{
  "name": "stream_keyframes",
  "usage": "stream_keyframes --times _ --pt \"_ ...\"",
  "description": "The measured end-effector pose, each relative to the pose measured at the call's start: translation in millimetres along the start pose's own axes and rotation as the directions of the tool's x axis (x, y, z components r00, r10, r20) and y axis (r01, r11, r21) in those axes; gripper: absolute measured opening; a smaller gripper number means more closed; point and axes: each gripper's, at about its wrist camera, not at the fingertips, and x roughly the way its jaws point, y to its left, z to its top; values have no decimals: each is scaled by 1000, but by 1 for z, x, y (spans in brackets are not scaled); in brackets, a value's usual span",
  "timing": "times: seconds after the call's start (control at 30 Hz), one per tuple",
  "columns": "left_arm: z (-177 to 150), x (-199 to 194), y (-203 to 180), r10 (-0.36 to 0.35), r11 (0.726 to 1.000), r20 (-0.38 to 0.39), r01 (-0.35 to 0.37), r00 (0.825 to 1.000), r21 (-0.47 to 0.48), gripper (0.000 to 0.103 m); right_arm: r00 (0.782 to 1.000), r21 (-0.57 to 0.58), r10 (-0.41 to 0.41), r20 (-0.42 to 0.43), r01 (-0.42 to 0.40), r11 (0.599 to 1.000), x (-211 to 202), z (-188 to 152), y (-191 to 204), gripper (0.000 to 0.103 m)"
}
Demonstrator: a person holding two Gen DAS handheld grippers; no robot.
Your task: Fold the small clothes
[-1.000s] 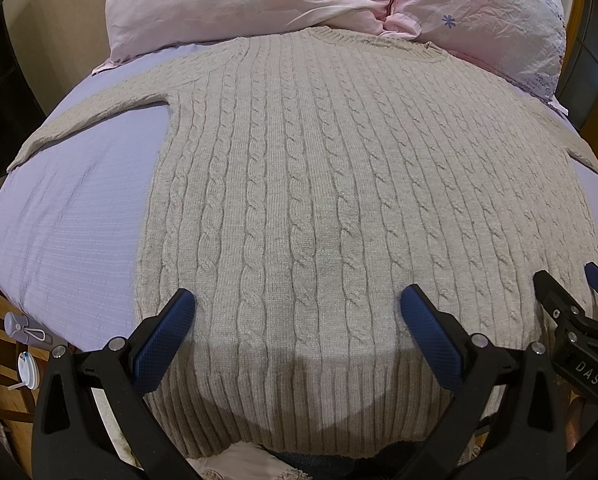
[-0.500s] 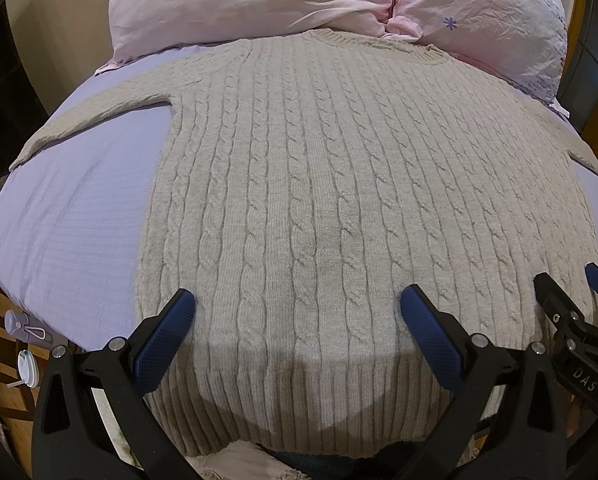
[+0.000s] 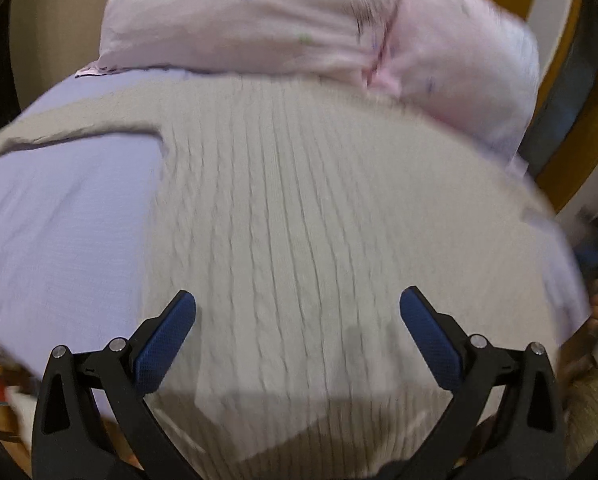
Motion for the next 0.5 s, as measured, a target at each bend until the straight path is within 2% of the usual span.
stream_keyframes --times 0.03,0.1,0.17,0.23,0.27,0.37,0.43,0.47,0.5 --pt "11 -3 11 -28 999 36 29 999 -16 102 1000 58 -15 -9 15 998 11 16 -13 63" --pt "27 -5 28 -40 999 78 42 996 -33 102 998 214 -45 -49 54 975 45 49 -48 52" --pt "40 -6 50 -81 994 115 89 990 -68 102 995 328 -54 -83 78 942 74 70 -74 48" --pt "50 -5 74 -121 983 145 140 982 -122 102 993 389 -59 -102 95 916 94 79 -87 48" --pt "56 -5 93 -108 975 154 135 982 -177 102 992 414 -63 -113 105 904 102 81 -94 47" --pt "69 -5 131 -22 961 170 67 985 -266 102 995 456 -68 -76 95 885 118 93 -102 40" --pt "75 -5 150 32 952 181 25 983 -304 102 996 497 -70 -61 91 863 127 93 -109 15" --pt "80 -5 165 70 940 176 -6 982 -340 102 998 521 -45 -45 62 851 131 93 -116 6" --pt "83 -6 179 107 921 167 -34 980 -388 102 999 528 -35 -36 48 848 131 94 -118 6"
